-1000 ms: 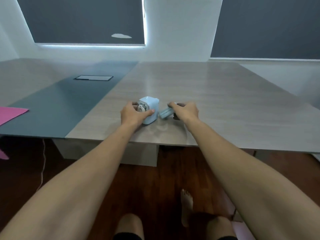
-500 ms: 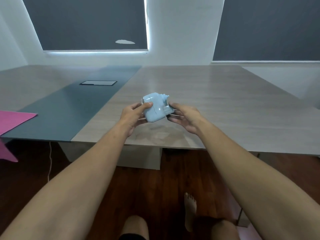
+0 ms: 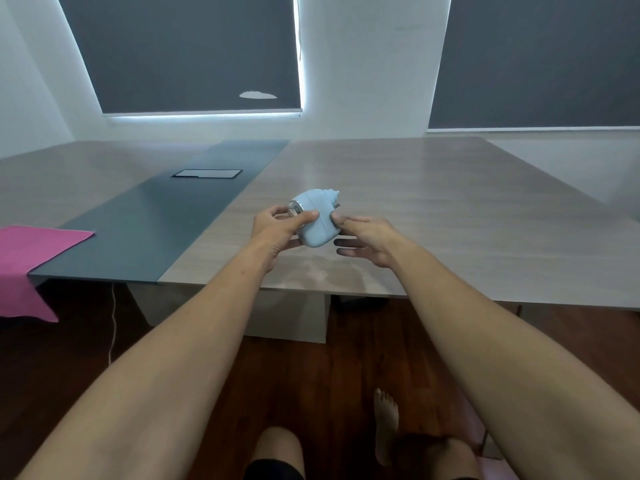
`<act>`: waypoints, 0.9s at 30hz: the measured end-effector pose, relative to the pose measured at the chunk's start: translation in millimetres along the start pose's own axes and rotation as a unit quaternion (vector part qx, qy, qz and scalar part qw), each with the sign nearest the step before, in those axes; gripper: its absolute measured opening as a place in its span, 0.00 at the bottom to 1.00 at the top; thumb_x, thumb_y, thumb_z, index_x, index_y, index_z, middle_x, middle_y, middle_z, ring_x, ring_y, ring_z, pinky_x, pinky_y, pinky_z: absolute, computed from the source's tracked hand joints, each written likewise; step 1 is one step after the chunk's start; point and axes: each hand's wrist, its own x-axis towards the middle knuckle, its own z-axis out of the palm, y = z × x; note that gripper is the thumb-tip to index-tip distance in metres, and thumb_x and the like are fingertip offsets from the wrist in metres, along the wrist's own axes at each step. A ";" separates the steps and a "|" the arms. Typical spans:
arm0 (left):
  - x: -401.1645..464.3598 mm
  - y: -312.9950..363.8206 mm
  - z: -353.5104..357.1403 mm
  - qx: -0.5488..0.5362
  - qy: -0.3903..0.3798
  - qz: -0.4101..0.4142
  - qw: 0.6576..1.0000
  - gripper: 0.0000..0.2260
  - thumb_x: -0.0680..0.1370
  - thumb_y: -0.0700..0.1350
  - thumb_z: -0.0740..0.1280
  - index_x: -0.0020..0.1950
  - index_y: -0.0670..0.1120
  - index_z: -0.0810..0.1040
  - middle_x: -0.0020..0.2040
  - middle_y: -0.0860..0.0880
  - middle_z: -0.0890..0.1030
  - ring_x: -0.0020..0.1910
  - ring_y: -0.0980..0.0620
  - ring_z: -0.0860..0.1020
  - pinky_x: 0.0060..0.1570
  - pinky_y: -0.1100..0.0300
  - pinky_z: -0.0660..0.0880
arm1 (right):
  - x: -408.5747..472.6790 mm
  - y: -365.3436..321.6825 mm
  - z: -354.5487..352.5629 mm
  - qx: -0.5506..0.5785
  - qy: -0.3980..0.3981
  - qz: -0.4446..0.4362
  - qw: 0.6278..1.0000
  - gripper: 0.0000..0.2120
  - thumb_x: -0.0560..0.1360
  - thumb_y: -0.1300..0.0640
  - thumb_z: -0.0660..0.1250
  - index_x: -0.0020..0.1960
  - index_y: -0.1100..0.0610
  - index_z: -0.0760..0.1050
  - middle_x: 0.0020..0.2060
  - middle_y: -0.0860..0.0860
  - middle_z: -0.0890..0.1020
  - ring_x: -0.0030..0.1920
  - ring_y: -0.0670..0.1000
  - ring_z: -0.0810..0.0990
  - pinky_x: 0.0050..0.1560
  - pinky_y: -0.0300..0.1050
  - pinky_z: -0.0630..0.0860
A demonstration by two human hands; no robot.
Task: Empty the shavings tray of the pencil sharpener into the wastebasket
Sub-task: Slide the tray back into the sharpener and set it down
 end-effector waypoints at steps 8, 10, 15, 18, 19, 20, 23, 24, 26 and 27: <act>8.7 -12.1 -20.1 0.173 0.189 0.023 0.966 0.28 0.60 0.51 0.81 0.56 0.45 0.78 0.48 0.50 0.82 0.50 0.50 0.81 0.54 0.57 0.77 | 6.8 3.4 4.8 -0.091 0.101 -0.037 0.990 0.19 0.74 0.45 0.71 0.58 0.58 0.80 0.53 0.55 0.83 0.43 0.53 0.83 0.46 0.50 0.84; 8.2 -14.3 -26.5 0.204 0.226 0.021 0.952 0.28 0.61 0.51 0.81 0.58 0.45 0.77 0.50 0.49 0.83 0.52 0.49 0.81 0.54 0.58 0.76 | 8.5 7.6 0.6 -0.125 0.134 -0.049 0.982 0.22 0.74 0.44 0.70 0.60 0.58 0.80 0.52 0.53 0.83 0.46 0.52 0.83 0.47 0.50 0.84; 8.6 -21.2 -36.0 0.236 0.259 0.016 0.936 0.28 0.63 0.49 0.80 0.59 0.45 0.74 0.55 0.47 0.82 0.55 0.46 0.80 0.49 0.59 0.70 | 6.0 13.5 -11.6 -0.244 0.189 -0.107 0.945 0.17 0.75 0.44 0.68 0.55 0.56 0.84 0.52 0.49 0.84 0.55 0.49 0.80 0.60 0.44 0.75; 6.3 -24.8 -36.5 0.246 0.263 0.013 0.933 0.27 0.64 0.49 0.80 0.58 0.45 0.73 0.56 0.46 0.82 0.55 0.45 0.79 0.47 0.60 0.69 | 2.4 15.9 -20.9 -0.283 0.208 -0.127 0.928 0.17 0.76 0.46 0.68 0.56 0.57 0.83 0.53 0.50 0.85 0.58 0.50 0.80 0.56 0.41 0.72; 7.0 -26.7 -37.1 0.245 0.263 0.014 0.933 0.28 0.64 0.49 0.80 0.58 0.45 0.72 0.56 0.46 0.82 0.55 0.45 0.79 0.47 0.60 0.68 | 2.4 16.7 -24.9 -0.297 0.212 -0.133 0.922 0.17 0.76 0.46 0.68 0.55 0.57 0.84 0.52 0.50 0.85 0.58 0.50 0.80 0.54 0.40 0.72; 5.7 -26.9 -36.3 0.244 0.262 0.012 0.934 0.28 0.64 0.49 0.80 0.59 0.45 0.72 0.56 0.46 0.81 0.55 0.45 0.79 0.46 0.59 0.68 | 0.5 17.0 -29.4 -0.312 0.215 -0.135 0.915 0.16 0.76 0.46 0.67 0.55 0.57 0.83 0.52 0.50 0.85 0.58 0.51 0.80 0.54 0.40 0.71; 7.9 -30.7 -36.9 0.253 0.262 0.018 0.931 0.30 0.64 0.50 0.80 0.60 0.44 0.71 0.58 0.45 0.80 0.57 0.45 0.79 0.47 0.59 0.68 | -0.9 19.9 -45.2 -0.353 0.222 -0.131 0.900 0.18 0.76 0.46 0.67 0.57 0.57 0.83 0.56 0.51 0.85 0.61 0.52 0.78 0.56 0.41 0.71; 6.2 -29.3 -36.9 0.254 0.259 0.017 0.932 0.32 0.63 0.51 0.80 0.60 0.43 0.70 0.59 0.45 0.79 0.57 0.45 0.78 0.47 0.59 0.68 | -2.0 20.4 -51.1 -0.375 0.226 -0.128 0.890 0.19 0.75 0.44 0.66 0.58 0.57 0.82 0.57 0.52 0.84 0.63 0.52 0.77 0.58 0.43 0.72; 6.1 -27.7 -35.2 0.265 0.265 0.023 0.927 0.36 0.62 0.55 0.80 0.63 0.43 0.69 0.63 0.45 0.76 0.61 0.44 0.76 0.52 0.56 0.70 | -4.7 21.1 -64.2 -0.432 0.241 -0.124 0.860 0.22 0.74 0.42 0.65 0.60 0.55 0.82 0.60 0.53 0.83 0.67 0.54 0.74 0.61 0.48 0.73; 8.5 -26.4 -33.7 0.274 0.270 0.042 0.922 0.39 0.62 0.57 0.79 0.66 0.43 0.69 0.64 0.45 0.75 0.64 0.44 0.74 0.56 0.54 0.71 | -4.3 23.2 -71.5 -0.451 0.246 -0.123 0.849 0.23 0.73 0.41 0.65 0.60 0.54 0.81 0.61 0.54 0.82 0.68 0.55 0.73 0.61 0.49 0.73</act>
